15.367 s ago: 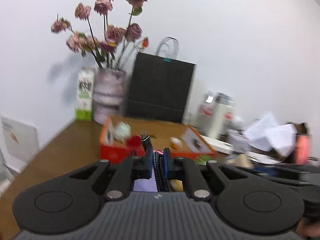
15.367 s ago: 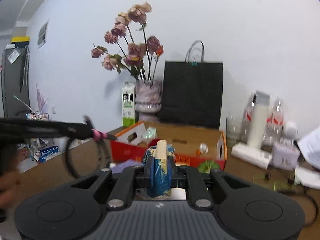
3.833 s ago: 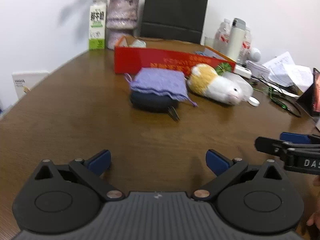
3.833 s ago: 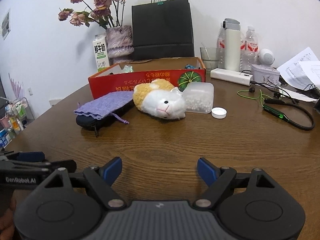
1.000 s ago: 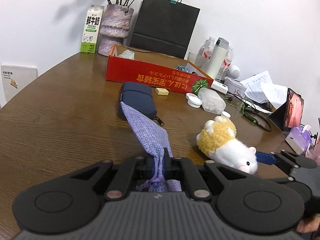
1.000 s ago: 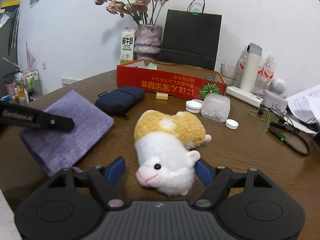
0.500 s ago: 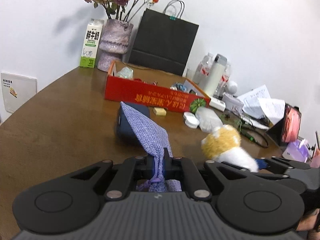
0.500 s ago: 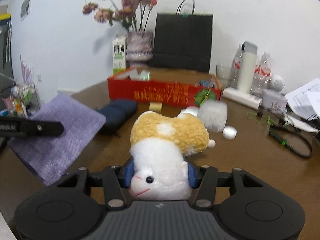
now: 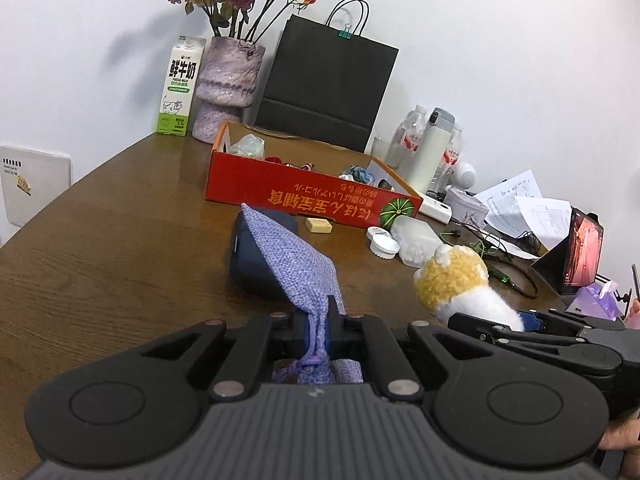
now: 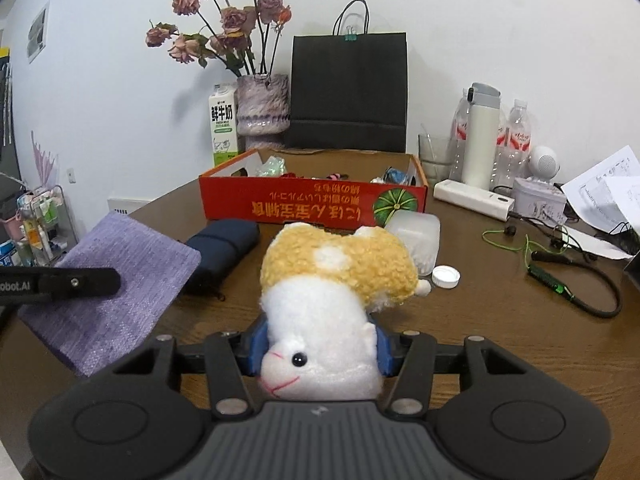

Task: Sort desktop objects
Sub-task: 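Lift the purple pouch with left tool while right tool lifts the hamster, then carry pouch and hamster over the box and open both tools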

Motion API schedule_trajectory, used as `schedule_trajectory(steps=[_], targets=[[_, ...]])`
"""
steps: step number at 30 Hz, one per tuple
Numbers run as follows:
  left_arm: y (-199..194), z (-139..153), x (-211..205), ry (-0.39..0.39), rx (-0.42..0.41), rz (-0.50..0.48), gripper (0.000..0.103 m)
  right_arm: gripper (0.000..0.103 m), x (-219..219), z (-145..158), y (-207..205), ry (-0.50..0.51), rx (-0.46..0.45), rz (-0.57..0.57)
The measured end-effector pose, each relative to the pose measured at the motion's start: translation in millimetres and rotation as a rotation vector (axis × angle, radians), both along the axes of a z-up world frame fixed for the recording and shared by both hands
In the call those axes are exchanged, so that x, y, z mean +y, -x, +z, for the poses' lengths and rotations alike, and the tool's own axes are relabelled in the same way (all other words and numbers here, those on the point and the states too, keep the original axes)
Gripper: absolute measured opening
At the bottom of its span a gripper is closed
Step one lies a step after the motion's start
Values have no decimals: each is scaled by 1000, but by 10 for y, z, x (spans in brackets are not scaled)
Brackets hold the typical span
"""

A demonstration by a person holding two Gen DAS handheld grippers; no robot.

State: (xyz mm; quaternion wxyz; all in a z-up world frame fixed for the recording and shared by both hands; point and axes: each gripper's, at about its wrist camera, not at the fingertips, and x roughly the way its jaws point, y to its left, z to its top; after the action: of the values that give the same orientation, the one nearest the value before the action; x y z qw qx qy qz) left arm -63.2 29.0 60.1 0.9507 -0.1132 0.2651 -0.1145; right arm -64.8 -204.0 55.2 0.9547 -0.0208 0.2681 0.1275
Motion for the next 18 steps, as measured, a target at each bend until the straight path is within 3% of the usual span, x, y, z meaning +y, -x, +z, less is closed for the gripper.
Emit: schedule_trajectory(steps=[18], targets=[[47,-3,-63,-17,10,-11,7,50,-64,-43,30,-25,25,-20]])
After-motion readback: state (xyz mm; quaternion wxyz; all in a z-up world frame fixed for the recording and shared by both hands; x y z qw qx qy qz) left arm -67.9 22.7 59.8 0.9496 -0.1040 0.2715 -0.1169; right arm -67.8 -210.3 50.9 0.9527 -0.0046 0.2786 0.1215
